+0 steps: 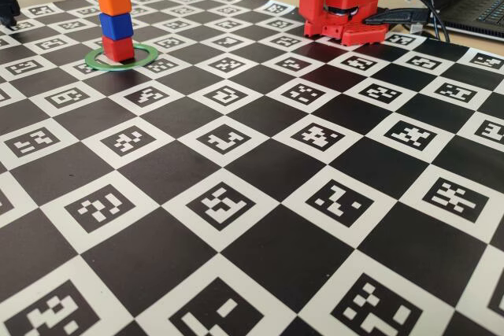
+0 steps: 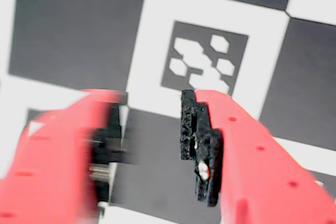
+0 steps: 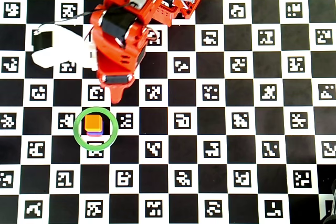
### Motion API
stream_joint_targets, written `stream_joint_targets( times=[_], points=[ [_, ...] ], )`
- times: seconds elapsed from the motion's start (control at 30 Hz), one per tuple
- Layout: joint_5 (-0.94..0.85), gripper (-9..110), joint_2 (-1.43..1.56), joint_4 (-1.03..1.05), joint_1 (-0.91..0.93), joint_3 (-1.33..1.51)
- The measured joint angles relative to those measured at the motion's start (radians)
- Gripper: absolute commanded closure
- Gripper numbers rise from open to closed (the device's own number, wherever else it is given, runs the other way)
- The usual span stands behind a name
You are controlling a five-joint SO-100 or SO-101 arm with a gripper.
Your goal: Grab the red cube then put it in the green circle then put the blue cube on top and finally the orange cube on top
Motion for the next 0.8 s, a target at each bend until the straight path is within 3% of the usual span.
stream_joint_targets(
  times=[0.3, 0.8],
  points=[
    [-0.115, 107, 0.247, -0.118, -0.08, 0.308],
    [-0.456, 107, 0.655, -0.589, -0.27, 0.98]
  ],
)
